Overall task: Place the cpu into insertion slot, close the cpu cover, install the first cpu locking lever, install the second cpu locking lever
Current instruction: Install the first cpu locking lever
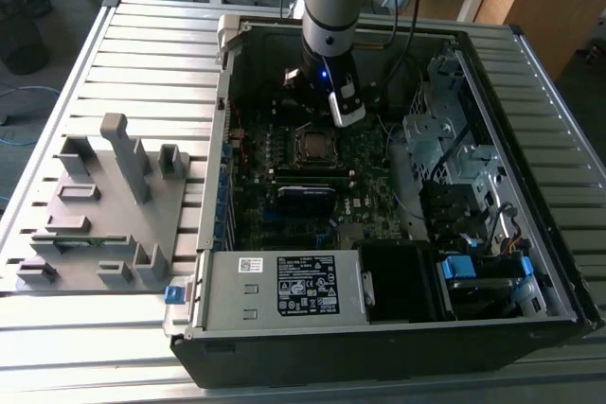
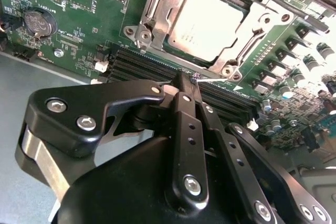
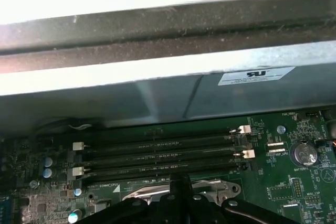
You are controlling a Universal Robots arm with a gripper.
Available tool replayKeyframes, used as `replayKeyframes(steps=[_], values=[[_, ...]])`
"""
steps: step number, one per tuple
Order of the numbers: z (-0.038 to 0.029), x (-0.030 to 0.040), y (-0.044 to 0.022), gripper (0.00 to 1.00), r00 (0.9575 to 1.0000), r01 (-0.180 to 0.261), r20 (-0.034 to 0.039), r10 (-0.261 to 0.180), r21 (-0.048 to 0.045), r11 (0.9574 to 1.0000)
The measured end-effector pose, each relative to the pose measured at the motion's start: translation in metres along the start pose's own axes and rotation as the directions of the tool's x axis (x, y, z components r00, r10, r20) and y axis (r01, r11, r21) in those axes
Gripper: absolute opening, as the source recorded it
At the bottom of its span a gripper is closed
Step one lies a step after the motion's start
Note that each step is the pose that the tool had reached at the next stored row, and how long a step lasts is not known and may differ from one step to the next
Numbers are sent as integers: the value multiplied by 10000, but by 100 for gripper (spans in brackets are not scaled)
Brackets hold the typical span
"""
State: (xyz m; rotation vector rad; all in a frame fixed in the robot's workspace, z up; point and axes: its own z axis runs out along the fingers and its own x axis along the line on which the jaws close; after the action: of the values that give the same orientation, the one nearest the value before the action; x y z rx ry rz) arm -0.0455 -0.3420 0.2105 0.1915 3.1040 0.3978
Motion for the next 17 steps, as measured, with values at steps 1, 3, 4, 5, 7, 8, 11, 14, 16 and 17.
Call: replayKeyframes(steps=[1, 3, 4, 5, 7, 8, 11, 14, 16, 17], values=[[4, -7, 0, 10, 10000, -15, 4, 15, -1, 10000], [11, -27, 1, 10, 10000, -52, 14, 52, 0, 10000], [15, -38, 1, 10, 10000, -72, 19, 72, -1, 10000], [18, -45, 1, 10, 10000, -89, 24, 89, -1, 10000], [22, -49, 1, 10, 9999, -111, 29, 111, -1, 9999], [24, -49, 3, 10, 9999, -122, 33, 122, -1, 9999], [33, -47, 21, 10, 9999, -145, 39, 145, 0, 9999], [45, -44, 43, 10, 9998, -169, 46, 169, -1, 9999], [48, -42, 53, 10, 9998, -176, 47, 176, 2, 9998], [51, -42, 57, 10, 9998, -181, 52, 181, 1, 9998]])
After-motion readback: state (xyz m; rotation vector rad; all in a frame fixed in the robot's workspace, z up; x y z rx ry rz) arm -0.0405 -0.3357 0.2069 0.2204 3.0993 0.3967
